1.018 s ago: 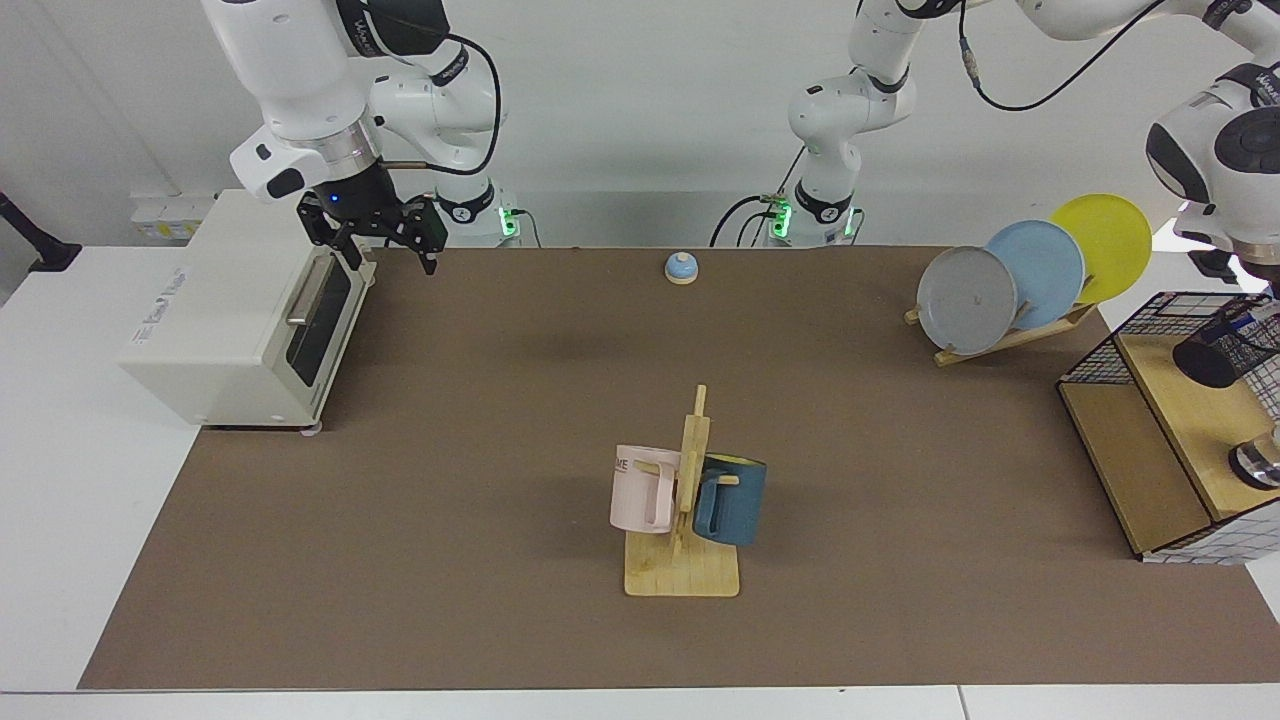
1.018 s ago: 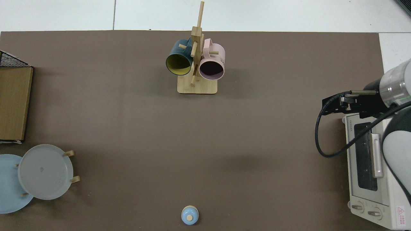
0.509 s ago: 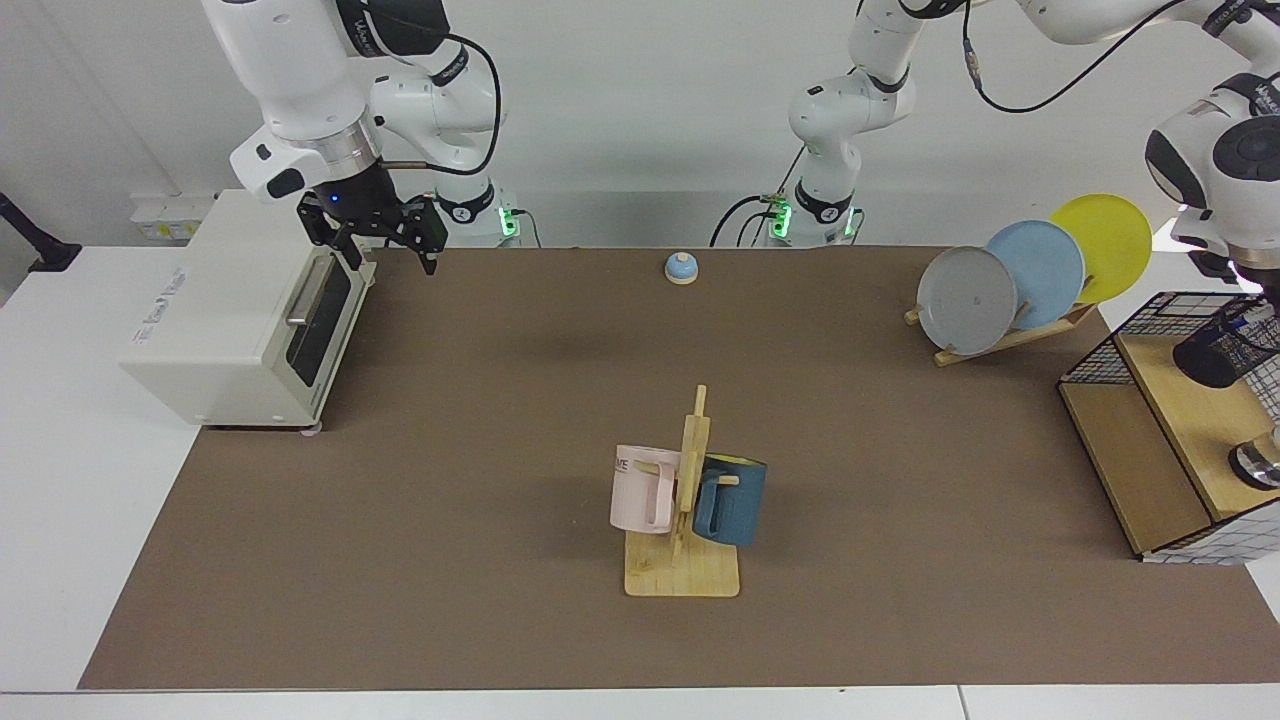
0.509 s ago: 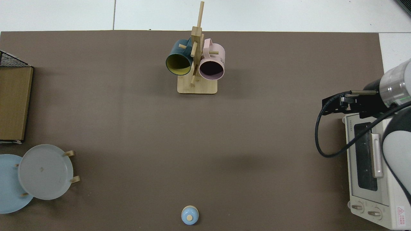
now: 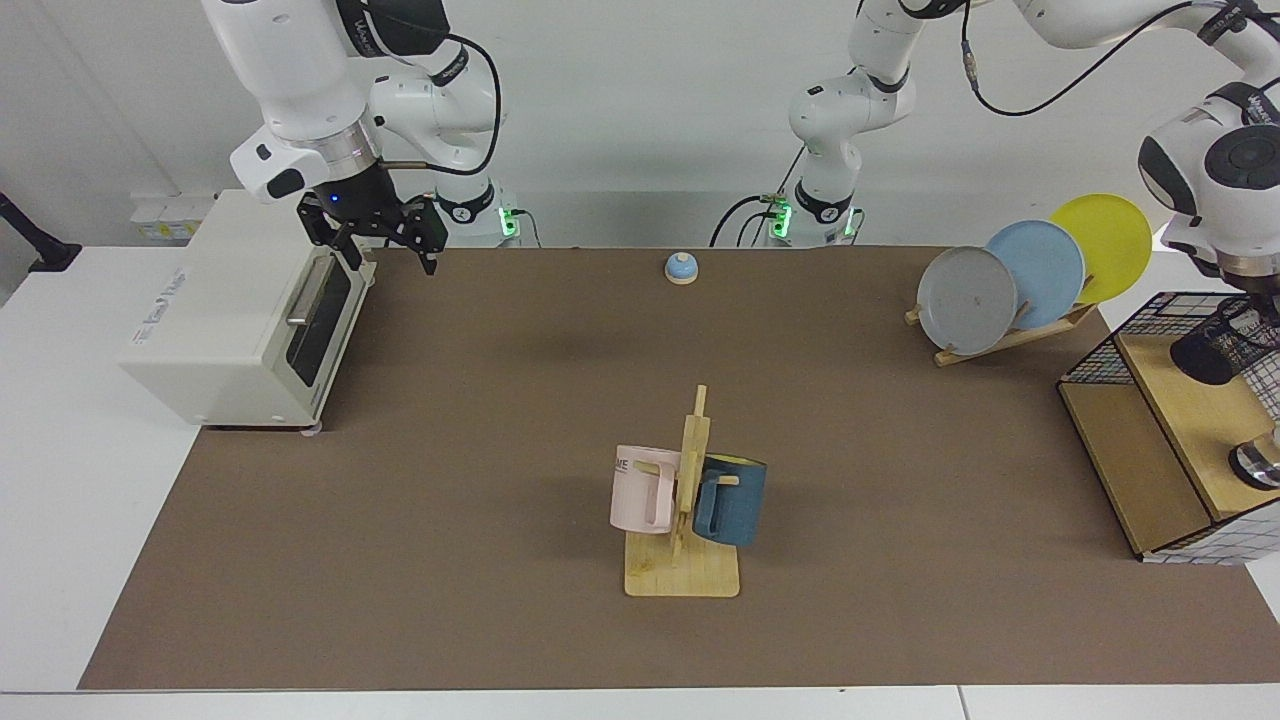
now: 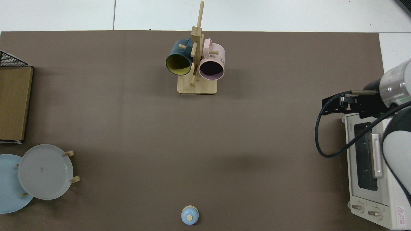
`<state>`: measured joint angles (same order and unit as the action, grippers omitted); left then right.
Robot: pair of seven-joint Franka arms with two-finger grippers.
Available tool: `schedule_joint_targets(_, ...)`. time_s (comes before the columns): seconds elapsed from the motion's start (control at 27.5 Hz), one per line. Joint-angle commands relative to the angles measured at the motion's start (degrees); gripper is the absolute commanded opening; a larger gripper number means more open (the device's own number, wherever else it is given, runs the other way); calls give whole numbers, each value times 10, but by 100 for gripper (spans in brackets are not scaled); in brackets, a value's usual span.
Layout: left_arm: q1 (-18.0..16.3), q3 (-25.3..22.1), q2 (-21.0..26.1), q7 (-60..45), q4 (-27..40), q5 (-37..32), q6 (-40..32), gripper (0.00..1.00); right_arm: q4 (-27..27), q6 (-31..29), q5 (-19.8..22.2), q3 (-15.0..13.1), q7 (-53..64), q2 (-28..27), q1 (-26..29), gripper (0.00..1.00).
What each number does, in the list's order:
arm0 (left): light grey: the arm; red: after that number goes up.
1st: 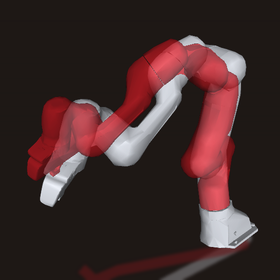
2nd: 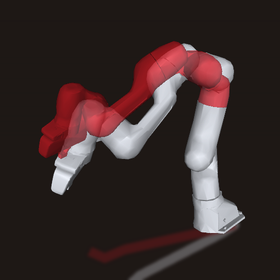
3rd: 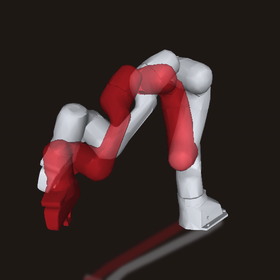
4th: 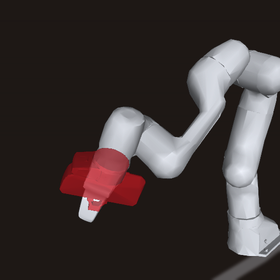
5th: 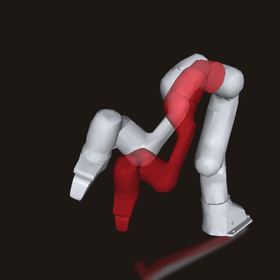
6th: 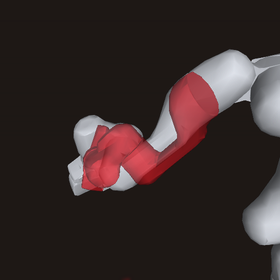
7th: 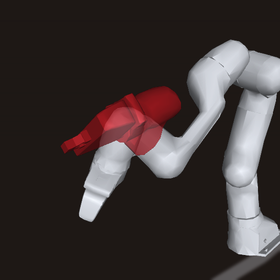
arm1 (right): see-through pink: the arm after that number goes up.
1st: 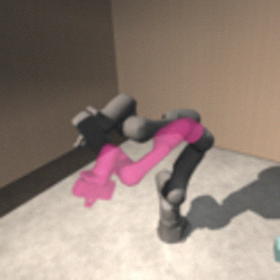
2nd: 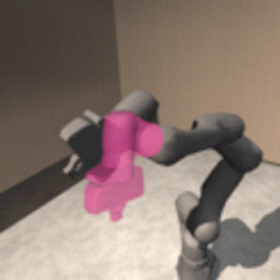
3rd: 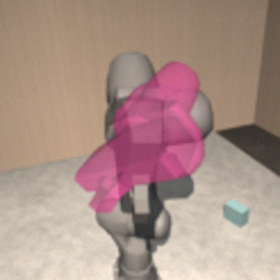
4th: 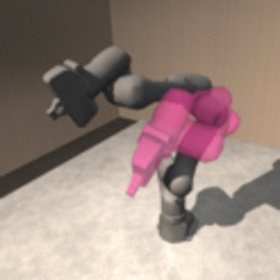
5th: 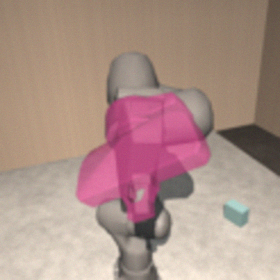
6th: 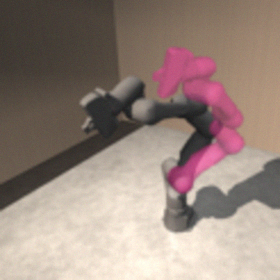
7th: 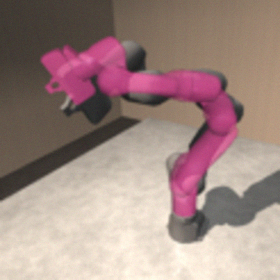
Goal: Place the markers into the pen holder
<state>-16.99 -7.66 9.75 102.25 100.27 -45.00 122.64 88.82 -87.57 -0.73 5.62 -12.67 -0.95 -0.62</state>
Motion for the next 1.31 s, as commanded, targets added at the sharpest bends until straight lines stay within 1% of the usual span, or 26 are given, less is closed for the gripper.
schedule_joint_targets(0.0,-3,2,-5,-5,13,10,15,1,-2,-2,-8,1,5,1,3,100)
schedule_joint_targets(0.15,-3,2,-4,0,11,9,15,21,-2,-2,-8,1,5,1,3,100)
schedule_joint_targets(0.18,-2,1,-4,0,9,9,15,28,-2,-2,-8,1,5,1,3,100)
schedule_joint_targets(0.22,-2,2,-4,-1,8,9,15,44,-2,-2,-8,1,5,1,3,100)
schedule_joint_targets(0.25,-2,1,-4,-1,6,9,15,57,-2,-2,-7,1,5,1,3,100)
schedule_joint_targets(0.29,-3,1,-3,-2,5,9,16,63,-2,-2,-8,1,5,1,3,100)
schedule_joint_targets(0.33,-3,1,-2,-1,2,9,16,66,-2,-2,-8,1,5,1,3,100)
schedule_joint_targets(0.51,-5,1,7,-1,-20,9,14,67,-2,-2,-7,1,5,1,3,100)
schedule_joint_targets(0.8,-4,2,3,0,-55,12,3,69,-2,-2,-8,1,5,1,3,100)
schedule_joint_targets(0.87,-3,0,2,1,-66,25,0,71,-2,-2,-8,1,5,1,3,100)
schedule_joint_targets(1.02,-2,-2,-6,1,-85,61,-6,71,-2,-2,-8,1,5,1,3,100)
schedule_joint_targets(1.09,4,-2,-12,1,-92,78,-22,75,-2,-2,-8,1,5,1,3,100)
schedule_joint_targets(1.16,10,-1,-18,-2,-102,97,-45,76,-2,-2,-8,2,5,1,3,100)
schedule_joint_targets(1.27,23,3,-32,-5,-119,140,-85,81,-2,-2,-8,1,5,1,3,100)
